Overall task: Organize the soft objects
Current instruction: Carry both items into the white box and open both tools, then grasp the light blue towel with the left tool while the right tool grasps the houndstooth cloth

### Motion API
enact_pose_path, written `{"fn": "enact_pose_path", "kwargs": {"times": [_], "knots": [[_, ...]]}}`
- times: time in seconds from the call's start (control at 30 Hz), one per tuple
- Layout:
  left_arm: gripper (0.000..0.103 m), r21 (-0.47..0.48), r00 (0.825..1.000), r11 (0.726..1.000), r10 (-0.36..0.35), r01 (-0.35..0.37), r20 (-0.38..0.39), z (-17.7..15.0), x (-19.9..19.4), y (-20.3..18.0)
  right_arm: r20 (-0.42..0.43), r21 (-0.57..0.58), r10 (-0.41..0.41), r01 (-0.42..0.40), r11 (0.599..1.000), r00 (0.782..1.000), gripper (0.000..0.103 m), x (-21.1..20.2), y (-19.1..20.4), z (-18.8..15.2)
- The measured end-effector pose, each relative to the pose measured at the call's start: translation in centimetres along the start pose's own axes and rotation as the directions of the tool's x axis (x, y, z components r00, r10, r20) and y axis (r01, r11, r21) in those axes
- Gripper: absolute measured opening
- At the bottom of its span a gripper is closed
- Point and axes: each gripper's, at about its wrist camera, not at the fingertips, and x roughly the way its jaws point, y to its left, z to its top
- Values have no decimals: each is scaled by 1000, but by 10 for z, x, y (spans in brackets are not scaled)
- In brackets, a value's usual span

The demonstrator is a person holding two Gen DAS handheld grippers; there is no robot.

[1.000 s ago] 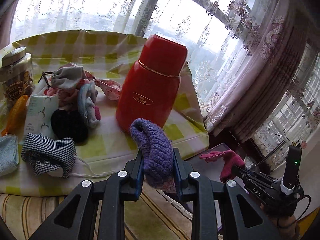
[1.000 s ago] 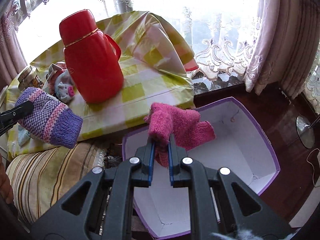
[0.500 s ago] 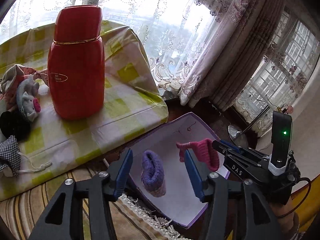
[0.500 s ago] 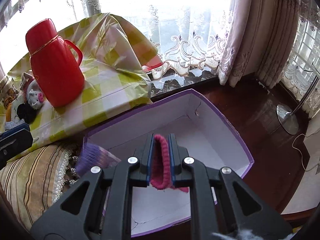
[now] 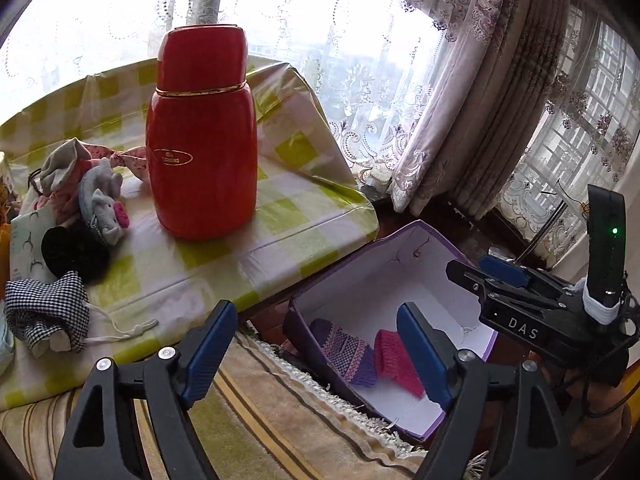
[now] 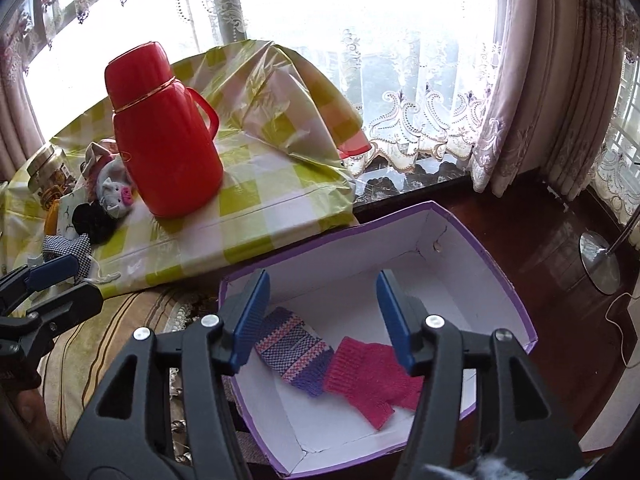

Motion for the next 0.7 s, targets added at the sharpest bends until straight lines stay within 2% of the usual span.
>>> {"fn": "enact_pose_path", "kwargs": {"times": [0.1, 0.27, 0.37, 0.53, 0.7], "knots": [[83, -17, 999, 999, 33, -32, 36, -5, -11, 19, -19, -22, 32, -32, 999, 999, 60, 2, 17, 0], [83, -109, 993, 993, 56, -45, 101, -18, -32, 61, -27, -64, 58, -60, 996, 998, 60, 2, 48, 0], [83, -119, 988, 987, 122, -110, 97, -24, -41, 83, -42, -78, 78, -81, 994, 996, 65, 4, 66, 3], [83, -224, 975, 954, 217, -200, 54, -26, -59, 135, -59, -132, 117, -124, 983, 991, 66, 10, 101, 9], [83, -307, 946, 901, 324, -307, 4, -37, -72, 193, -106, -175, 165, -182, 968, 981, 70, 23, 137, 9]]}}
